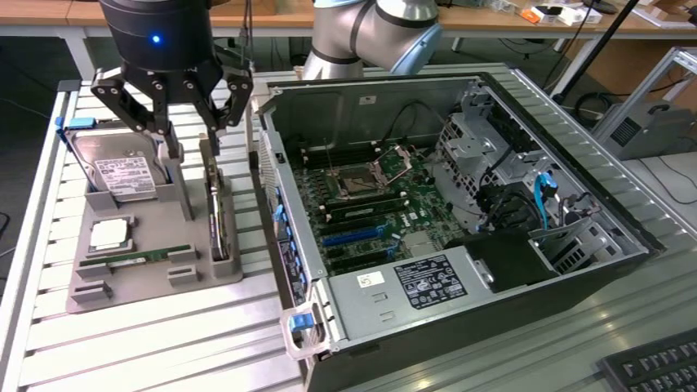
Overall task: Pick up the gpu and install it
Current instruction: 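Pick up the gpu and move the gpu toward the slot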
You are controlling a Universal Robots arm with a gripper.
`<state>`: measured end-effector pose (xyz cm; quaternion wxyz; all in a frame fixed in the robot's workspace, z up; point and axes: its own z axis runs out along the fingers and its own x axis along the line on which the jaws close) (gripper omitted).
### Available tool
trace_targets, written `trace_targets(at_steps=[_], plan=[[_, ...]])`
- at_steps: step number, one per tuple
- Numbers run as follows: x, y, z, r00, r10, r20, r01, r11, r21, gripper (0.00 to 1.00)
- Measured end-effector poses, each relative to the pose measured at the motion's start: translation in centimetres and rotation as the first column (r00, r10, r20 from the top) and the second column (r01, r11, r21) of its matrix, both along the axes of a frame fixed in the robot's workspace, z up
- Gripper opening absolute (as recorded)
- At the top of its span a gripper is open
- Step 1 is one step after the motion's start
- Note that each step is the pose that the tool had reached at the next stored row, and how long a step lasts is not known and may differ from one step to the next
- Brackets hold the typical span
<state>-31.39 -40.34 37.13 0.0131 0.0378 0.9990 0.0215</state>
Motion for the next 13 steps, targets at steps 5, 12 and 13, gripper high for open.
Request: trace_targets(at_steps=[5,12,13], plan=[[-0.01,-0.01,-0.13,1.0000,0.000,0.0000,0.000,1.0000,0.0000,0.48],[-0.02,-0.04,-0.31,1.0000,0.000,0.0000,0.000,1.0000,0.0000,0.48],[-0.01,-0.05,-0.35,1.0000,0.000,0.0000,0.000,1.0000,0.0000,0.48]])
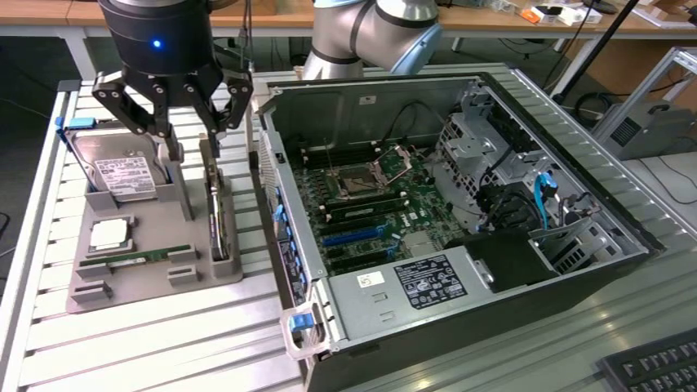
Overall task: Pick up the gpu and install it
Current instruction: 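Pick up the gpu and move the gpu toward the slot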
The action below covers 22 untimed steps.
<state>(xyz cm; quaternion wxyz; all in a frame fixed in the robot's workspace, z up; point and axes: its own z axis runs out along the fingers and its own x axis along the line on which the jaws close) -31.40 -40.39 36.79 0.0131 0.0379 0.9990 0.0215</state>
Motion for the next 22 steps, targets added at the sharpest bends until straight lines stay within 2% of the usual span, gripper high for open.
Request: trace_targets(at_steps=[6,10,11,12,15,22], plan=[[0.0,-0.01,-0.19,1.0000,0.000,0.0000,0.000,1.0000,0.0000,0.48],[0.0,-0.08,-0.78,1.0000,0.000,0.0000,0.000,1.0000,-0.0004,0.48],[0.0,-0.08,-1.14,1.0000,0.000,0.0001,0.000,0.9998,-0.0203,0.48],[0.1,-0.07,-1.54,1.0000,0.000,-0.0001,0.000,0.9996,-0.0270,0.48],[0.3,-0.07,-2.48,1.0000,0.000,0.0000,0.000,0.9996,-0.0280,0.48],[0.3,-0.06,-2.70,1.0000,0.000,0.0000,0.000,0.9996,-0.0286,0.48]])
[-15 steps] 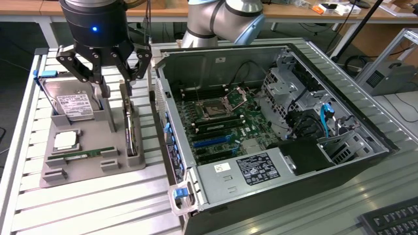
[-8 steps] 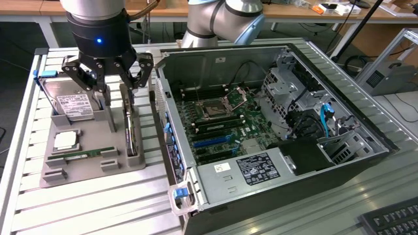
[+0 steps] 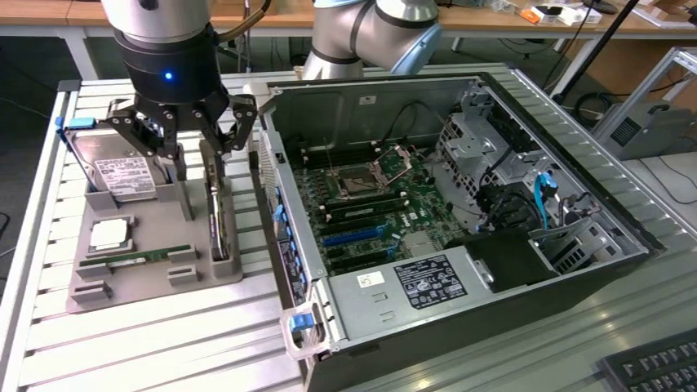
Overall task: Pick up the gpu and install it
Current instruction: 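Pick up the gpu and move the gpu toward the slot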
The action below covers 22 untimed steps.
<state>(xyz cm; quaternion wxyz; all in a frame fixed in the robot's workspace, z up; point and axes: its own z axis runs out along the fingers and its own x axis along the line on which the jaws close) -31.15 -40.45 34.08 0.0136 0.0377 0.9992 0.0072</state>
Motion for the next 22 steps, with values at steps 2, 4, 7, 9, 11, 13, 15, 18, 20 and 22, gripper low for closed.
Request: trace_targets(at_steps=[2,4,7,9,11,13,15,18,20,22], plan=[[0.0,0.00,-0.04,1.0000,0.000,0.0001,0.000,1.0000,0.0000,0.48],[0.0,0.00,-0.09,1.0000,0.000,0.0001,0.000,1.0000,-0.0001,0.48],[0.0,0.02,-0.21,1.0000,0.000,0.0000,0.000,1.0000,-0.0009,0.48],[0.0,0.10,-0.34,1.0000,0.000,0.0002,0.000,1.0000,-0.0011,0.48],[0.0,0.16,-0.41,1.0000,0.000,0.0000,0.000,1.0000,-0.0012,0.48],[0.0,0.24,-0.51,1.0000,0.000,0.0000,0.000,1.0000,-0.0013,0.48],[0.0,0.31,-0.63,1.0000,0.000,0.0000,0.000,1.0000,-0.0017,0.48],[0.0,0.39,-0.96,1.0000,0.000,-0.0001,0.000,1.0000,-0.0037,0.48],[0.0,0.42,-1.20,1.0000,0.000,0.0001,0.000,1.0000,-0.0052,0.48],[0.0,0.43,-1.30,1.0000,0.000,0.0001,0.000,1.0000,-0.0058,0.48]])
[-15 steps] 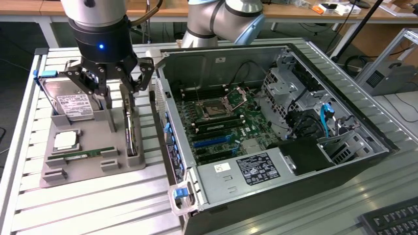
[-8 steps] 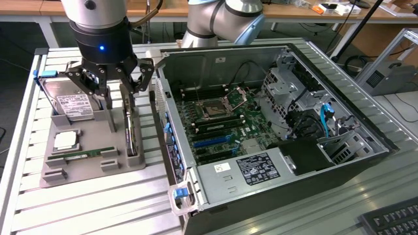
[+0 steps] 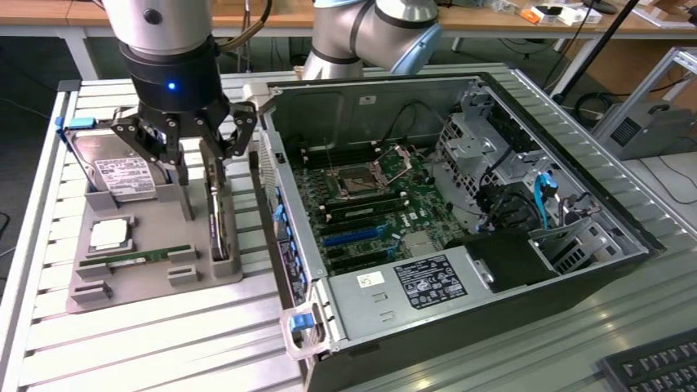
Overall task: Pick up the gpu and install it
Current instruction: 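Pick up the gpu and move the gpu toward the slot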
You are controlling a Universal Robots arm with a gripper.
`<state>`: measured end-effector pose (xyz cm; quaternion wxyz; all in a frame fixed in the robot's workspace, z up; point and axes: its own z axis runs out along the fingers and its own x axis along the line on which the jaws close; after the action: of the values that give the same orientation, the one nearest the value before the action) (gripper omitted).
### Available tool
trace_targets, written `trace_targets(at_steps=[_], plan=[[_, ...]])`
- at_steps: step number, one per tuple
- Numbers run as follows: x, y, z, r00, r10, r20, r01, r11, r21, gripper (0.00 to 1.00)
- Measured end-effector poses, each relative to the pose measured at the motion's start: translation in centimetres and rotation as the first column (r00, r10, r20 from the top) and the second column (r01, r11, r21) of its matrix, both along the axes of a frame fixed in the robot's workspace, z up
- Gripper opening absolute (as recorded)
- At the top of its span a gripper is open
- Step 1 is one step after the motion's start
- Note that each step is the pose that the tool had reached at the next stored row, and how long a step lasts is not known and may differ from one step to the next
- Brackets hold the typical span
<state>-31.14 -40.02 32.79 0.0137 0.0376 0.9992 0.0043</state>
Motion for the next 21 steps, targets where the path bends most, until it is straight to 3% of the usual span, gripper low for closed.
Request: trace_targets(at_steps=[21], plan=[[0.00,0.00,-0.89,1.0000,0.000,0.0000,0.000,1.0000,-0.0017,0.48]])
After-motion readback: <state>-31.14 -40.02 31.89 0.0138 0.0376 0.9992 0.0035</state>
